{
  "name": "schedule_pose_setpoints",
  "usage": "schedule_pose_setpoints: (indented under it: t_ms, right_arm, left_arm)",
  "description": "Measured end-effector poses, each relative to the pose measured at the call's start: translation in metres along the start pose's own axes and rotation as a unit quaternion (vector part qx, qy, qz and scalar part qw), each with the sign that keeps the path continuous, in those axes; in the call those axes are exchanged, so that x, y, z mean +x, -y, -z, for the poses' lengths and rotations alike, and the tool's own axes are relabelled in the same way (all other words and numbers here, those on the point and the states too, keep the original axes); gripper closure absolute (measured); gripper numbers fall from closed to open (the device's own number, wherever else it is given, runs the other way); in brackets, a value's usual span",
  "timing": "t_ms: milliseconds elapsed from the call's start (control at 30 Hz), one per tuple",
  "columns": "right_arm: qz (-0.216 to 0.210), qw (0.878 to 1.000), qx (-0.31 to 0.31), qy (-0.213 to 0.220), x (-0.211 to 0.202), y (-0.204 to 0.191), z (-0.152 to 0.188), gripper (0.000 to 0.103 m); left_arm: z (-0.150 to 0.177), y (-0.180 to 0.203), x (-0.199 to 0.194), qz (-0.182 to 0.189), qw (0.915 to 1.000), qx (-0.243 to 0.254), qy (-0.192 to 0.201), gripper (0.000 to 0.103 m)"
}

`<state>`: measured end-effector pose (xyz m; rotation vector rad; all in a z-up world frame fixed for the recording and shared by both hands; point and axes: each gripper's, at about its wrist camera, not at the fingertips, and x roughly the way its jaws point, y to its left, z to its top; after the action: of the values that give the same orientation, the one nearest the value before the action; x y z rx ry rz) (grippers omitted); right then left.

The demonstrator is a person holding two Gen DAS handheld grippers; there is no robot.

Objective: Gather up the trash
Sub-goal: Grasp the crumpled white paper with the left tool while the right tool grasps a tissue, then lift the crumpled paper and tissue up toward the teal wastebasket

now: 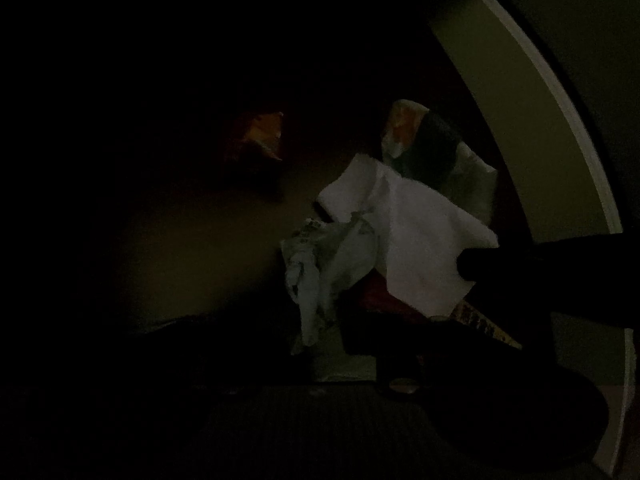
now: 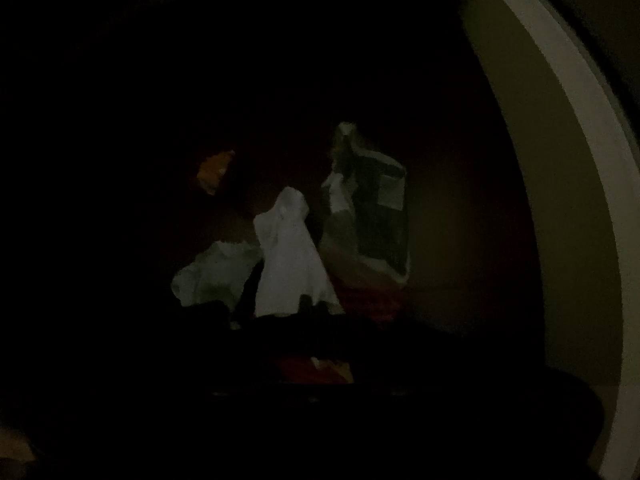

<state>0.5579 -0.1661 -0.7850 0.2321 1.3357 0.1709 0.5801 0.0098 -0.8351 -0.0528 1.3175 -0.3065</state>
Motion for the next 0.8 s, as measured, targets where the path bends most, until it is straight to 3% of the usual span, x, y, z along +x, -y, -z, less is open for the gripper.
schedule_pose_setpoints:
  t_ms: [233,433,800]
  right_arm:
    - [-0.02,0.999,-0.002,0.032,-0.061,-0.012,0.0,0.103]
    - [-0.026,0.998,-0.021,0.056,-0.131,-0.036,-0.016,0.103]
    - [-0.041,0.991,-0.07,0.11,-0.31,-0.091,-0.064,0.103]
  left_arm:
    - [0.007,-0.001,-0.049,-0.008,0.9997,-0.021,0.007,0.085]
    - [-0.004,0.0,-0.12,-0.012,0.9979,-0.059,0.025,0.085]
    - [-0.058,0.026,-0.297,0.003,0.9939,-0.07,0.085,0.085]
